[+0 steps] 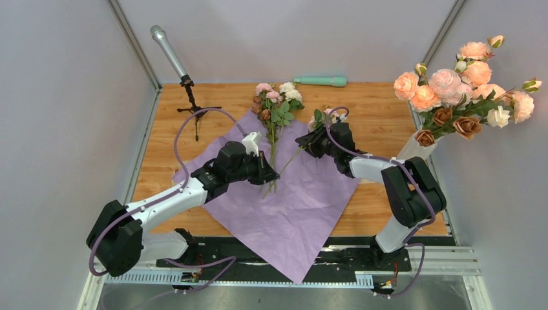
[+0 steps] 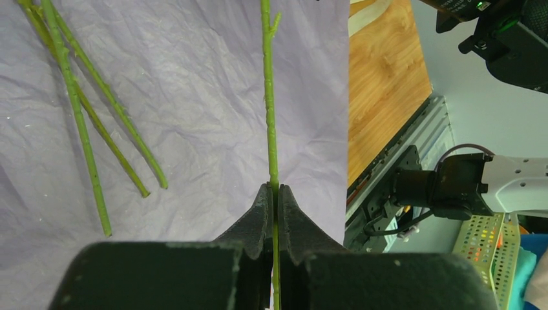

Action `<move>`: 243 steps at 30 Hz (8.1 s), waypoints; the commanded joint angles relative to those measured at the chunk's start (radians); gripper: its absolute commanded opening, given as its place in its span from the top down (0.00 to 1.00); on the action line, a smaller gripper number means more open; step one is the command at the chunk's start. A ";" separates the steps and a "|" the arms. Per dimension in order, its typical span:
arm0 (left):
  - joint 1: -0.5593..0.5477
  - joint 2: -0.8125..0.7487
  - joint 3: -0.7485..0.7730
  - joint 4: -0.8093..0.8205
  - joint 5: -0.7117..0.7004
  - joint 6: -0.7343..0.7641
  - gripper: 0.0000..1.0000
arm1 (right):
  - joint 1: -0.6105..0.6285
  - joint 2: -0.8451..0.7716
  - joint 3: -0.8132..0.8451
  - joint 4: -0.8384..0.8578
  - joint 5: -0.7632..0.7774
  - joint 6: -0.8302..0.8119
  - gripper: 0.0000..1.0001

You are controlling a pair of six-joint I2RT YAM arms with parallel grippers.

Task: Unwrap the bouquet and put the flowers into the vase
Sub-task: Pick up the fake flower from the wrapping paper, then insert the fake flower into the vase.

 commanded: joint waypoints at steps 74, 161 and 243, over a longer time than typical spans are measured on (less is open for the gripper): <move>0.528 -0.298 0.245 -0.418 -0.428 0.679 0.01 | -0.330 -0.676 0.443 -0.094 0.589 -1.642 1.00; 0.524 -0.295 0.223 -0.404 -0.405 0.699 0.00 | -0.478 -0.726 0.182 0.002 0.609 -1.509 0.64; 0.503 -0.290 0.220 -0.407 -0.392 0.692 0.00 | -0.504 -0.798 0.089 -0.187 0.660 -1.382 0.52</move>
